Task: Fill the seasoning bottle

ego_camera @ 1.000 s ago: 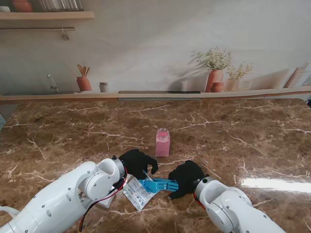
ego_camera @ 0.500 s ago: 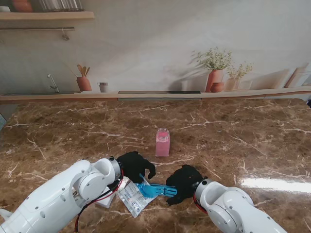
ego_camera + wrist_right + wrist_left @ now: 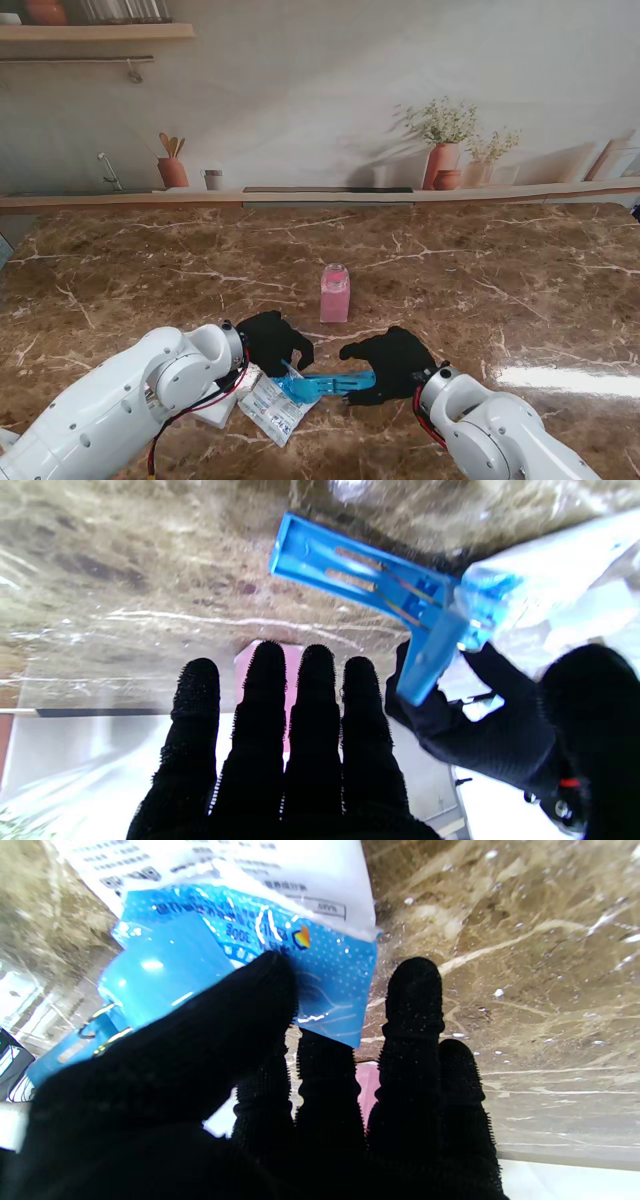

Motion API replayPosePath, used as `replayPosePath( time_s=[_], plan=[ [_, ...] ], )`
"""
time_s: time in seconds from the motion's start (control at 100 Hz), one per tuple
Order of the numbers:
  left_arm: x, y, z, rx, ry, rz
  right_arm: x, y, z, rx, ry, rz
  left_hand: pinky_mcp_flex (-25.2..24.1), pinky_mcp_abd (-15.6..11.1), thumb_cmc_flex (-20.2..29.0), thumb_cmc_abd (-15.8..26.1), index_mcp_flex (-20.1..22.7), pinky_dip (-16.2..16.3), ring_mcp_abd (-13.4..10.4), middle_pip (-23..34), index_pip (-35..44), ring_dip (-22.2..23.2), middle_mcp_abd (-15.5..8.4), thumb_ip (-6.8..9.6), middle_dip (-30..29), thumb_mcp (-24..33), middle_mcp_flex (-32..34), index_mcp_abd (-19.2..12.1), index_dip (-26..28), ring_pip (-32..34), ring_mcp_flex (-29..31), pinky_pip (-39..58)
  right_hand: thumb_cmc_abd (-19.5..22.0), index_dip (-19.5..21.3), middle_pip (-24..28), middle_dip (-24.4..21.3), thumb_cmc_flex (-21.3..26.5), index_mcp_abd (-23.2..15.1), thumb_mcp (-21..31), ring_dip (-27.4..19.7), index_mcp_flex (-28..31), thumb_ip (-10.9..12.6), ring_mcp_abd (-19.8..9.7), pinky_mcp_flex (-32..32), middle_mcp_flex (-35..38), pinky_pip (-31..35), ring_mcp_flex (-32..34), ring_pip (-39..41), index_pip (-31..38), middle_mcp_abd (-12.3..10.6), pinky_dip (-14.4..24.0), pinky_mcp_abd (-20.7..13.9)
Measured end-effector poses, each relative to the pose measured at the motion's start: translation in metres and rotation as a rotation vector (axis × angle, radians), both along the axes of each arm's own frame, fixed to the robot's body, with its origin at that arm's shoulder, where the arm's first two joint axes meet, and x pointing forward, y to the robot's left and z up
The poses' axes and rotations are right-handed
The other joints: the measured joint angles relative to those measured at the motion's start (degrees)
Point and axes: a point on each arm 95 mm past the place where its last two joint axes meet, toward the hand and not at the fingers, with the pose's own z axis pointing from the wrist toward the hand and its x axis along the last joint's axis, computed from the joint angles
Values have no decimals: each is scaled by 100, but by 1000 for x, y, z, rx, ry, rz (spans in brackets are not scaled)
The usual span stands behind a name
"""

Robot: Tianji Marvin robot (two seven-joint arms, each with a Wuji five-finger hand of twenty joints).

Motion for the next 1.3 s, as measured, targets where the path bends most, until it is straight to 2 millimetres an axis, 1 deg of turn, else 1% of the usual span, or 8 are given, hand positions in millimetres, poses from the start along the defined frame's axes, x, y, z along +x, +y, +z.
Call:
replayPosePath(
  time_s=[0.31,0.43,0.53,0.63,0.73,0.89,1.19,1.3],
  plan=[
    [1,3,2,14,-9,-30,11,-22,28,167,-142,-206,-88,0,13,143,-66,0,-5,-97,5,3,0,11,-86,-286,-63,-51,-12,-216,-238,-118,-106,-1,8,-1,118,76,-56,-2,1,0,8,1,-59,-79,1,0,0,44,-1,82],
    [2,8,3,6,-27,-15,33,-31,25,224,-140,-250,-313,-7,25,331,-66,0,-5,-558,5,-205,117,54,-647,-873,-480,-51,-963,-642,-700,-357,-295,-1,10,-1,185,139,-58,-4,-5,0,11,12,-143,-127,1,0,0,50,-12,77],
    [2,11,4,-25,-53,-3,49,-42,22,216,-144,-266,-588,-16,9,328,-66,-58,-5,-60,5,-469,224,82,-1599,-1173,-1358,28,-1662,-931,-1187,-713,-464,-2,69,-63,337,233,-5,-74,-152,0,34,68,-226,-282,1,-2,10,84,-225,40],
    [3,12,6,-49,-69,9,65,-53,16,329,-137,-279,-1005,-101,-487,325,-66,-207,-5,136,5,-749,297,98,-2347,-1163,-2150,457,-2334,-1324,-1830,-1149,-723,-2,114,-132,690,361,-38,-225,-309,0,43,65,-435,-575,-139,-92,4,98,-612,-131],
    [4,13,7,-69,-66,22,81,-62,6,414,-101,-285,-1199,-148,-896,327,-66,-266,-5,143,5,-877,353,338,-2446,-1038,-2445,702,-2611,-1443,-2067,-1391,-787,-48,119,-274,829,495,-112,-465,-451,0,45,28,-724,-885,-385,-202,-13,165,-1094,-245],
    [3,20,15,-136,-36,77,97,-72,-4,445,-56,-294,-1279,-139,-1117,324,-66,-401,-5,65,5,-1023,427,334,-2508,-1392,-2882,950,-3275,-1672,-2505,-1761,-790,-160,107,-550,911,649,-225,-873,-743,7,75,-116,-1140,-1176,-737,-378,-154,287,-1738,-422],
    [0,43,22,-331,31,321,119,-77,-15,544,28,-265,-1119,114,-1117,509,-66,-341,-4,-346,5,-1435,622,508,-2873,-2482,-3605,1205,-4055,-2153,-3032,-1839,-800,-302,83,-835,1557,943,-630,-1255,-1397,20,76,-375,-1767,-1318,-1170,-572,-495,427,-2183,-519],
    [0,51,22,-451,24,418,125,-76,-21,583,50,-233,-971,114,-1114,626,-66,-1044,-4,-419,5,-2061,704,569,-3084,-2869,-3688,1297,-4316,-2464,-2971,-2065,-792,-309,75,-980,1566,983,-715,-1492,-1565,20,54,-566,-2060,-1502,-1478,-739,-606,439,-2463,-621]
  ],
)
